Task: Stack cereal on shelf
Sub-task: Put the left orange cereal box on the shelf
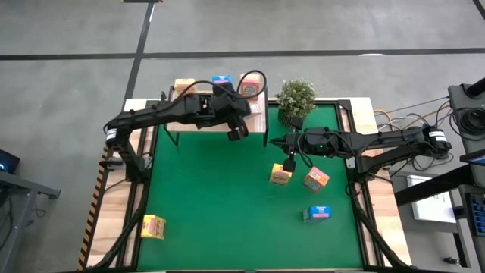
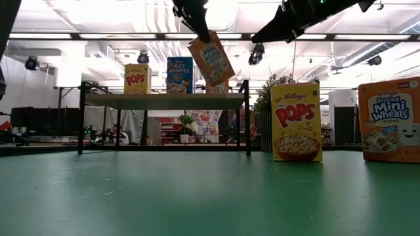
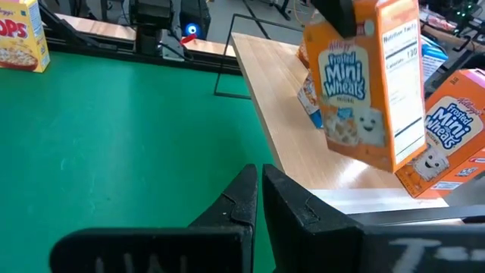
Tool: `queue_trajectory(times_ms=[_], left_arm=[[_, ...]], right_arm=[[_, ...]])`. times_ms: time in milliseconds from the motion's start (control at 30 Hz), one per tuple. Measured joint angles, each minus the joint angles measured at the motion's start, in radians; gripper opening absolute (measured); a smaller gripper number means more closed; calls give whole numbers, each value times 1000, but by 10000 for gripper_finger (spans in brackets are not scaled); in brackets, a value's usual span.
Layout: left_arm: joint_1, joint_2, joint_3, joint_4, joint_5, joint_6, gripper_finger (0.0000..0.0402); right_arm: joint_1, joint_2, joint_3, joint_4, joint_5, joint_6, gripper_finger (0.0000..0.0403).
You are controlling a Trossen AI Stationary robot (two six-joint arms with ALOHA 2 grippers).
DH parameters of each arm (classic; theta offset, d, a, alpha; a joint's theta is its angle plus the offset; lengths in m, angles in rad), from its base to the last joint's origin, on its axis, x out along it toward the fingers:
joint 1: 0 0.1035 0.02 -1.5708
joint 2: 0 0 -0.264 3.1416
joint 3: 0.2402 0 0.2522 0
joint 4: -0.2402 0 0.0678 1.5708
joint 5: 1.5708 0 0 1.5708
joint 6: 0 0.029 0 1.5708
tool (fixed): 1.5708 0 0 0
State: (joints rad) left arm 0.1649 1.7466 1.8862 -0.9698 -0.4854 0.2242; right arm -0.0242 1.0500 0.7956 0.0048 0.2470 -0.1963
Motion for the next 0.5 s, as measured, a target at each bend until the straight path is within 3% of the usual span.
queue_trajectory(times_ms=[233, 500], left_arm=[[8, 29, 0, -3, 63, -3, 141], [28, 37, 0, -5, 69, -8, 141]], right_arm=[[0, 0, 0, 0, 0, -4, 12], [0, 0, 0, 0, 1, -5, 12]])
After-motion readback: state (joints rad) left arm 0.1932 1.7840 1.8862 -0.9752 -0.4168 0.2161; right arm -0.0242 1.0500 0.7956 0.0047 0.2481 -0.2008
